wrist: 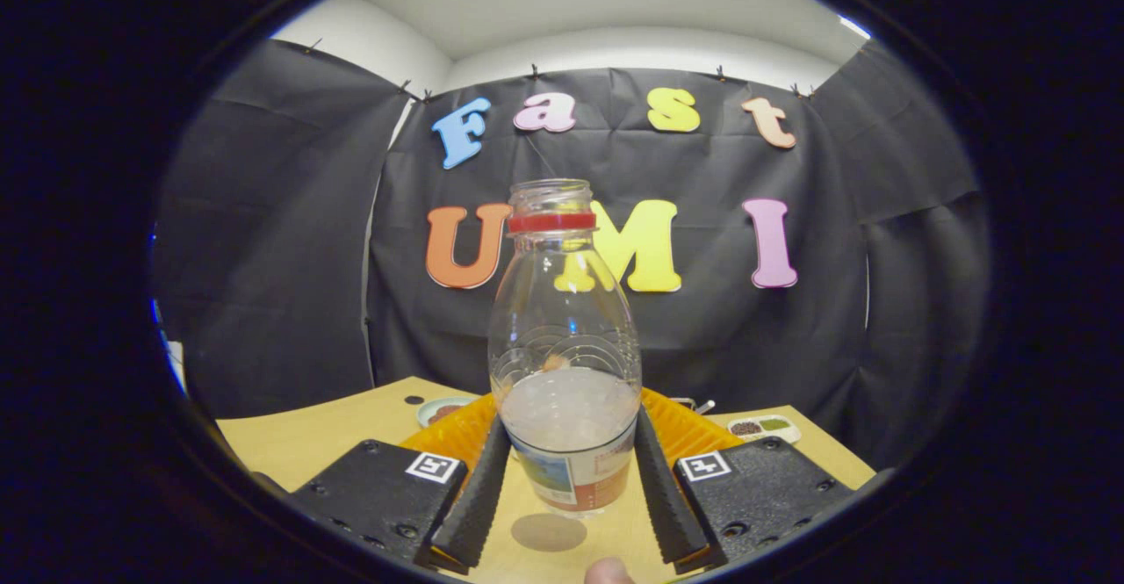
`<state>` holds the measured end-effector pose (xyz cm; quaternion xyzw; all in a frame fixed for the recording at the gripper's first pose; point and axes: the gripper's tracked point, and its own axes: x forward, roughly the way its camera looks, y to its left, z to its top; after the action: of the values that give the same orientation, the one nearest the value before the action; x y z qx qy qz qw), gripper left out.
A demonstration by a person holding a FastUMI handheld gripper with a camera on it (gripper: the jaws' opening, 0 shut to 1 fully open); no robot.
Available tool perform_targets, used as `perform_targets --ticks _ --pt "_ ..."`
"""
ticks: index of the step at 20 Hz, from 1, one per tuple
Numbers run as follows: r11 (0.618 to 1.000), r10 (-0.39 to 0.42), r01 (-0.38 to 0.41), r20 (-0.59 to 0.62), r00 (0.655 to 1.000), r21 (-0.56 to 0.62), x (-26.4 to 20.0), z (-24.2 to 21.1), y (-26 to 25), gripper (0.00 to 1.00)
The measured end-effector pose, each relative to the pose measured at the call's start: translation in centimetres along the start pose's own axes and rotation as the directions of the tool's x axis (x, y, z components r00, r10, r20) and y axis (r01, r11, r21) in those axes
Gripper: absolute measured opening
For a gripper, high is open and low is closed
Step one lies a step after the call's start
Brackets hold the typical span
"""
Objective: Take the bottle from table, then pour the juice into the cup, finally place the bottle on the coaster
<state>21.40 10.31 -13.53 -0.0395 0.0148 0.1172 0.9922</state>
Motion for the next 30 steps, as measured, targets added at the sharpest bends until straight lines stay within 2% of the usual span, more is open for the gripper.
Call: perform_targets --ticks 17,30 --pt "0.996 0.029 -0.009 -0.222 0.975 0.090 5.3 -15.6 1.6 0.77" --pt "0.995 0.029 -0.005 -0.249 0.968 0.099 6.6 -18.4 2.1 0.83"
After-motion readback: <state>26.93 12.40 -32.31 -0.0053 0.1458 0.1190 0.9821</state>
